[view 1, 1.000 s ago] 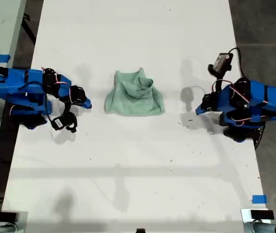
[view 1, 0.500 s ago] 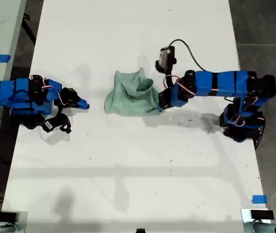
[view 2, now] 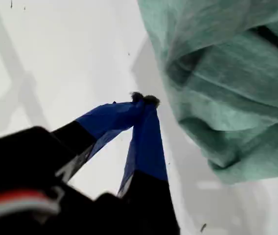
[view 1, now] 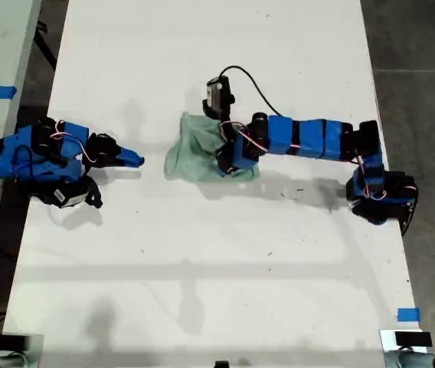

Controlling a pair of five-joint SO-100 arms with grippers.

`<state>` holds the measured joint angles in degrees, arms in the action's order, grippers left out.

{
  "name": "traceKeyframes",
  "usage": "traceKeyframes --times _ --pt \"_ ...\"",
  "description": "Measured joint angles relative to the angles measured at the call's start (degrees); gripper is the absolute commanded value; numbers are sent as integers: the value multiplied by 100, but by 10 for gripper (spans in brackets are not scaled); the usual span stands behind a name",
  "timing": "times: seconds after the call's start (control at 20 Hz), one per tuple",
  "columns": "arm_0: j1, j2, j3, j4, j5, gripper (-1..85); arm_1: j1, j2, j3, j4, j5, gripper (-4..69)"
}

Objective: Fold tshirt

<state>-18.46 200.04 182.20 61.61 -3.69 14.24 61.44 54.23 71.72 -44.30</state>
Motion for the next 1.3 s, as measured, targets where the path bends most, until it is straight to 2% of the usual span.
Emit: traceKeyframes --times 0.2,0.3,0.4,0.55,0.65,0.8,0.95,1.15,1.3 --pt "9 0 0 0 -35 74 1925 0 -237 0 -1143 -17" --pt "9 0 0 0 -35 80 2830 18 -299 281 -1389 -17" --pt "9 0 0 0 -35 82 3032 483 -88 738 -1433 -17" --pt "9 0 0 0 -35 83 2531 1591 360 1415 -1327 -17" --pt "9 0 0 0 -35 84 2021 2426 1072 1591 -1090 -17" --pt "9 0 0 0 -35 84 1055 3103 1881 1529 -545 -17" --pt "9 0 0 0 -35 84 299 2830 1907 1099 -26 -17" --pt "9 0 0 0 -35 85 -659 1037 606 932 308 -17" --pt "9 0 0 0 -35 85 -861 88 -272 896 352 -17"
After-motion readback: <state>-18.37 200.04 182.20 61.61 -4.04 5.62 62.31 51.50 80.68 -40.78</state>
